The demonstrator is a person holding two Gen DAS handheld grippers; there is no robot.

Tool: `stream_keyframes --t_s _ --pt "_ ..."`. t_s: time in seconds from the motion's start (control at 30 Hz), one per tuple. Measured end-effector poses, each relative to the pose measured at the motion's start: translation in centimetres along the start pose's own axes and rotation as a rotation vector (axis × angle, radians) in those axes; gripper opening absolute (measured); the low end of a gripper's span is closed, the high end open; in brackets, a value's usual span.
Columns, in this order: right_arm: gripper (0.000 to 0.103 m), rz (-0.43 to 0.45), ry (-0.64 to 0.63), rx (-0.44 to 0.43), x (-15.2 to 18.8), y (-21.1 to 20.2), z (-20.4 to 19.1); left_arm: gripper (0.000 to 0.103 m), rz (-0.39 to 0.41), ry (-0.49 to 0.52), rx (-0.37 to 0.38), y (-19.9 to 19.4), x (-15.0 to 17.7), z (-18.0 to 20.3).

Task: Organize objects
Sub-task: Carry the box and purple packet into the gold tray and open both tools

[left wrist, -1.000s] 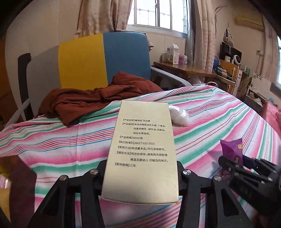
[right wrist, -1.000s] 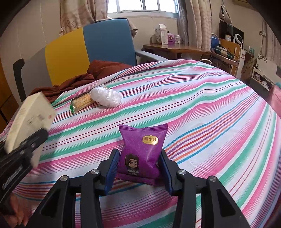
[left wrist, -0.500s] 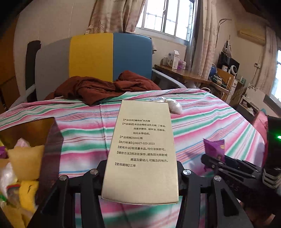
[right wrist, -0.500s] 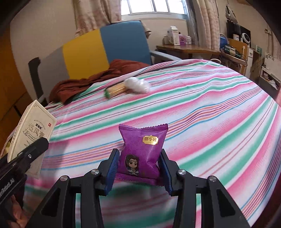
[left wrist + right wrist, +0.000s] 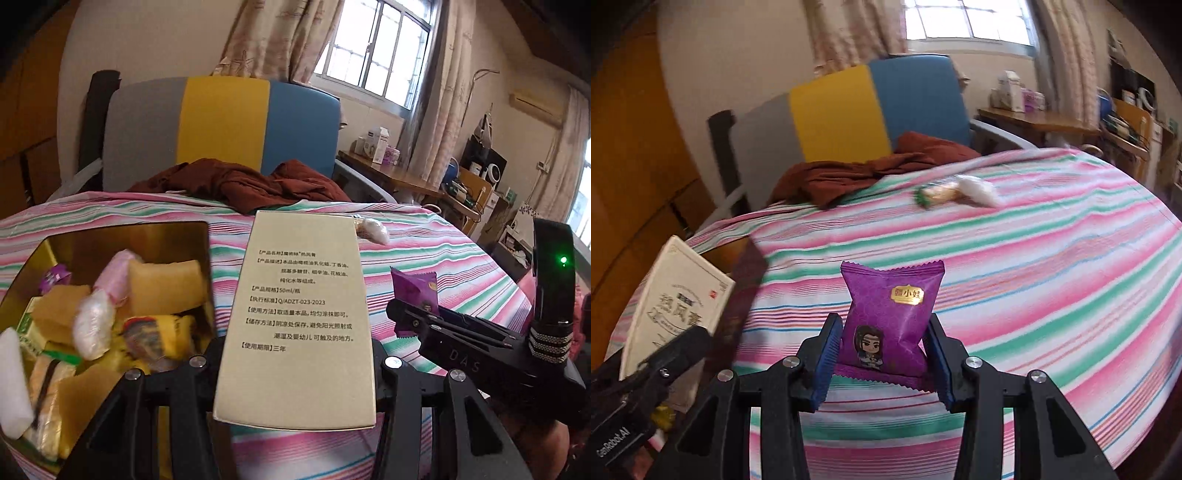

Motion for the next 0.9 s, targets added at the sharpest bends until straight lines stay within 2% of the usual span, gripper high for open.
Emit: stream_keyframes --t_s 0.27,0.57,0.77,0.9 --pt "0.045 -0.025 -0.112 -0.116 1.2 -1.4 -6.5 0.051 0.008 -0.100 -0.053 -3.0 1.1 -5.3" --pt "0.045 -0.087 -0.244 -0.251 4.2 -2.6 -13.3 0.051 0.006 -0.178 -0.175 -5.5 2.6 -13.3" --pt "0.045 -0.140 -0.338 -0.314 6.8 -2.6 -17.1 0.051 -0.052 -0.232 -0.212 -5.5 4.1 -17.5" --pt "0.046 -0.187 -0.380 -0.314 8.6 -1.5 -18.6 0.051 -0.099 -0.259 -0.215 -4.6 5.0 -18.8"
Point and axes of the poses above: each gripper's, at about its wrist camera, not at the fingertips, and y roughly the way its jaws point, z to its right, x to its underside, the point moved 7 cm from there along y, roughly the way its jaws point, and after that the axes turned 12 degrees about y, right-handed, at the moved point
